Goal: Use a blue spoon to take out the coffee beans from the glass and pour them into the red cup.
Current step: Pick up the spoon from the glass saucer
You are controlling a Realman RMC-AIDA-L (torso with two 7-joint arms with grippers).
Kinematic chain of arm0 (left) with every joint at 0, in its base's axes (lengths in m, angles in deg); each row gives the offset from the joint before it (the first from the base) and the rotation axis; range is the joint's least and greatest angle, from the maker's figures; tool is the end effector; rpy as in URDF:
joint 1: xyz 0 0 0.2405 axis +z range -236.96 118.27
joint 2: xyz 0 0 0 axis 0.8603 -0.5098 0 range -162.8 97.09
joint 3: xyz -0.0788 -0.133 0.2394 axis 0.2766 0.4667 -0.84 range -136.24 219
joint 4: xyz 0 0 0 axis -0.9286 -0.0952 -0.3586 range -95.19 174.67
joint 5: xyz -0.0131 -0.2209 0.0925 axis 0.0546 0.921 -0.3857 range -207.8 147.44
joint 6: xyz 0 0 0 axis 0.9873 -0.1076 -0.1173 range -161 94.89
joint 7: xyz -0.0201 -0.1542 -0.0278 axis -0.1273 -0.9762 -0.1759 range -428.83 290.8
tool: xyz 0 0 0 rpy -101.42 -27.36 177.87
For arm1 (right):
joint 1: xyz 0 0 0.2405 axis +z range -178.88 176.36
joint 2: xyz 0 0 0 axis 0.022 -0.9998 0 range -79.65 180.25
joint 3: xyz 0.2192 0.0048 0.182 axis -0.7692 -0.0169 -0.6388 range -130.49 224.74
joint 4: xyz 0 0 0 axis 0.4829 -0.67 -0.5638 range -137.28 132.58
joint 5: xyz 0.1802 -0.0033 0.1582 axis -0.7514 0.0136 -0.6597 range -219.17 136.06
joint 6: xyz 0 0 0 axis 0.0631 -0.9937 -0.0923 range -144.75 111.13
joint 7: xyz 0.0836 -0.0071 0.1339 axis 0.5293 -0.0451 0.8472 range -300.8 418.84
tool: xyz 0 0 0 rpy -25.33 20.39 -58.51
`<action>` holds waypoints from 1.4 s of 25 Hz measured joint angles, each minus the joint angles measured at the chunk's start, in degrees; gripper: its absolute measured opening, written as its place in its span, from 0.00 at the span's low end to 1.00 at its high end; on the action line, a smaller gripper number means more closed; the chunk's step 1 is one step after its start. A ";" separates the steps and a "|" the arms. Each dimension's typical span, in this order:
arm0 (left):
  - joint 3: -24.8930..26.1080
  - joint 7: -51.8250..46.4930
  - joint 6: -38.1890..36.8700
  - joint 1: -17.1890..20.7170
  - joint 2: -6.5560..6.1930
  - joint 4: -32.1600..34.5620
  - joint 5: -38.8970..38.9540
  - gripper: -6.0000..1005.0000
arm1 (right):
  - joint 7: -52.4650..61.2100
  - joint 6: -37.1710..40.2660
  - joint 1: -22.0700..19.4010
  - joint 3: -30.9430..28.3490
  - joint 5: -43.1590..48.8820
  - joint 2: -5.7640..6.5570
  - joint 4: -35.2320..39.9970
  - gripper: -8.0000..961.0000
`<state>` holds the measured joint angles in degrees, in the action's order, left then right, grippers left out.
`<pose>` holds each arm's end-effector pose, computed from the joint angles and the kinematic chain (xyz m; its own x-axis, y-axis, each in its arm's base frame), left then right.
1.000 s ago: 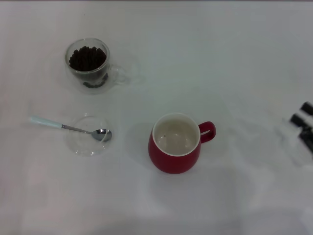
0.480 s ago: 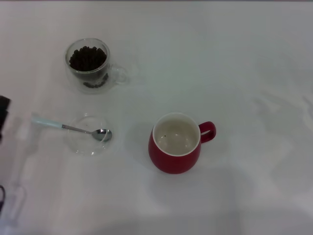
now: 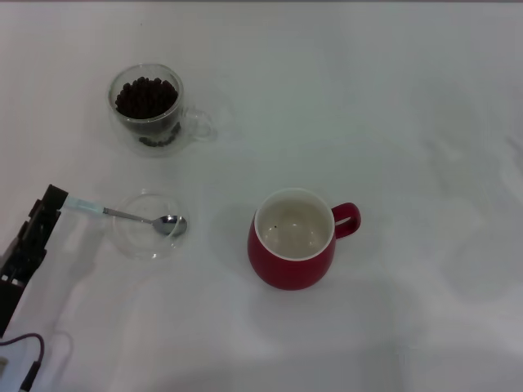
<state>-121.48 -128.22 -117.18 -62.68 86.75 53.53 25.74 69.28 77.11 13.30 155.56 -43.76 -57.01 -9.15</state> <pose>-0.3851 0.1902 -0.1011 -0.1418 0.2791 0.9497 0.9625 -0.1854 0.1982 0.4492 0.2454 0.0490 0.8890 0.1318 -0.4386 -0.3661 -0.3710 -0.8534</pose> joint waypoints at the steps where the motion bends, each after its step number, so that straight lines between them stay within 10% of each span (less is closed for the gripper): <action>1: 0.00 -0.07 0.08 0.04 0.00 0.00 -0.11 0.62 | -1.11 -0.10 -0.04 -0.03 -1.03 -0.46 0.05 0.32; 9: 0.00 -1.19 0.42 -0.20 -0.15 -0.08 -1.02 0.62 | -4.02 -0.25 0.00 -0.08 -6.15 -2.73 0.12 0.36; 15: 0.00 -3.76 0.65 -0.01 -0.16 -0.49 -1.86 0.62 | -8.34 0.04 -0.06 -0.17 -11.28 -4.67 0.22 0.60; 28: 0.00 -7.22 2.83 0.56 -0.17 -0.74 -2.52 0.62 | -9.02 -0.20 0.14 -0.16 -12.67 -5.29 0.30 0.92; 35: 0.00 -11.71 5.52 -0.87 -0.33 -3.29 -2.78 0.62 | -9.84 -0.03 -0.09 -0.16 -13.12 -6.06 0.30 0.92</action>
<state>-121.48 -139.93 -111.66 -63.55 86.41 50.24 22.96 59.44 77.08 13.20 155.40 -56.88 -63.07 -8.85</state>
